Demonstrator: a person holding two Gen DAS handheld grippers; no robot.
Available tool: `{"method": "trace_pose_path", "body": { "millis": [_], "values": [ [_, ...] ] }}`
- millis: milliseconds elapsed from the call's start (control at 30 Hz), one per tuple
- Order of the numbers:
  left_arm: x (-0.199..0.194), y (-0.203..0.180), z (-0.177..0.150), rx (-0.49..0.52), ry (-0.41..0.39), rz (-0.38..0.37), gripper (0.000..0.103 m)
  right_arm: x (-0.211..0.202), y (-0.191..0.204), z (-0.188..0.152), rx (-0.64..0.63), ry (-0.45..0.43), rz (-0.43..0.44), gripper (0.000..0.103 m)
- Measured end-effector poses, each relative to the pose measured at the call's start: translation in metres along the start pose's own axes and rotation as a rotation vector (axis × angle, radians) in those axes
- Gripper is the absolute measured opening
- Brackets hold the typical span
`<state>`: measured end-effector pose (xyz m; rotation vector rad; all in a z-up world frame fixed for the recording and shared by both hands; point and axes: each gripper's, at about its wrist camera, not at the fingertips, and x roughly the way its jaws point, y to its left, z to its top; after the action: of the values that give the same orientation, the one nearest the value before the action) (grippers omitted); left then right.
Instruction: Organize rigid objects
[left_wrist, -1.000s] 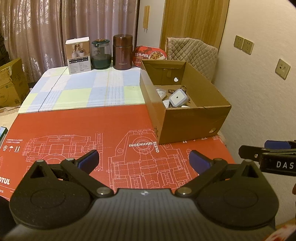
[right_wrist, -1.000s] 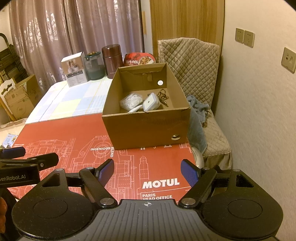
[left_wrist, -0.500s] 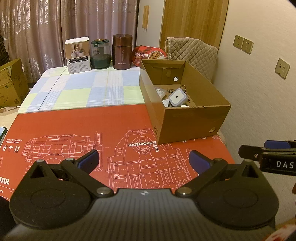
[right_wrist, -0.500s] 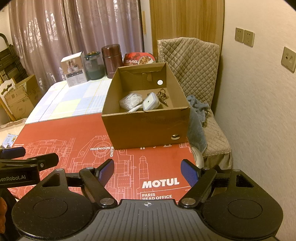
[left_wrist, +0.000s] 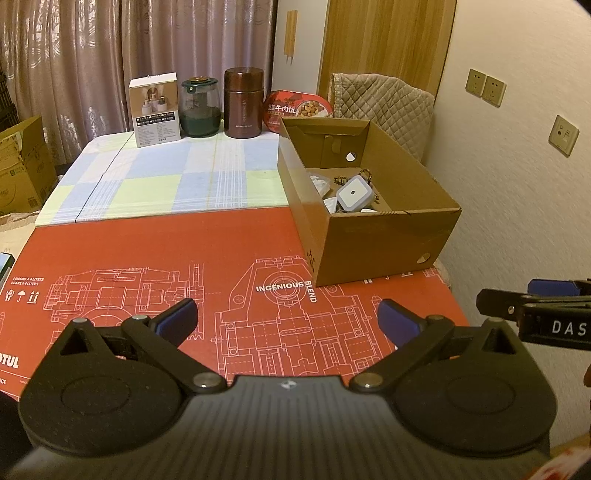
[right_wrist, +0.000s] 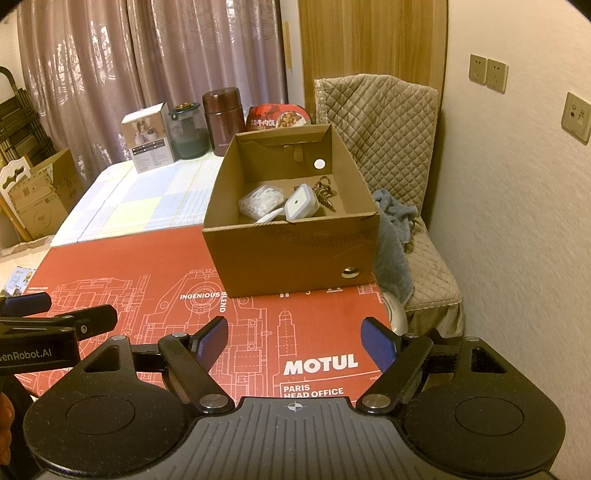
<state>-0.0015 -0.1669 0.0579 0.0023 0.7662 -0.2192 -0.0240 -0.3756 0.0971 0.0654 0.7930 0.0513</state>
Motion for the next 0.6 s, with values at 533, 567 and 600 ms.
{"method": "trace_pose_path", "body": {
  "millis": [533,567,600],
  "values": [
    [0.0004,-0.0004,0.0018,-0.005,0.002,-0.002,0.102,0.0005,-0.0002,0.0007,-0.003,-0.001,0.001,0.076],
    [0.0003,0.0,0.0019,-0.005,0.001,-0.002,0.102,0.0006,-0.0002,0.0006,-0.003,-0.001,0.001,0.076],
    [0.0005,-0.0001,0.0022,-0.006,0.001,-0.001,0.102,0.0004,-0.0001,0.0007,-0.003,-0.001,0.001,0.076]
  ]
}}
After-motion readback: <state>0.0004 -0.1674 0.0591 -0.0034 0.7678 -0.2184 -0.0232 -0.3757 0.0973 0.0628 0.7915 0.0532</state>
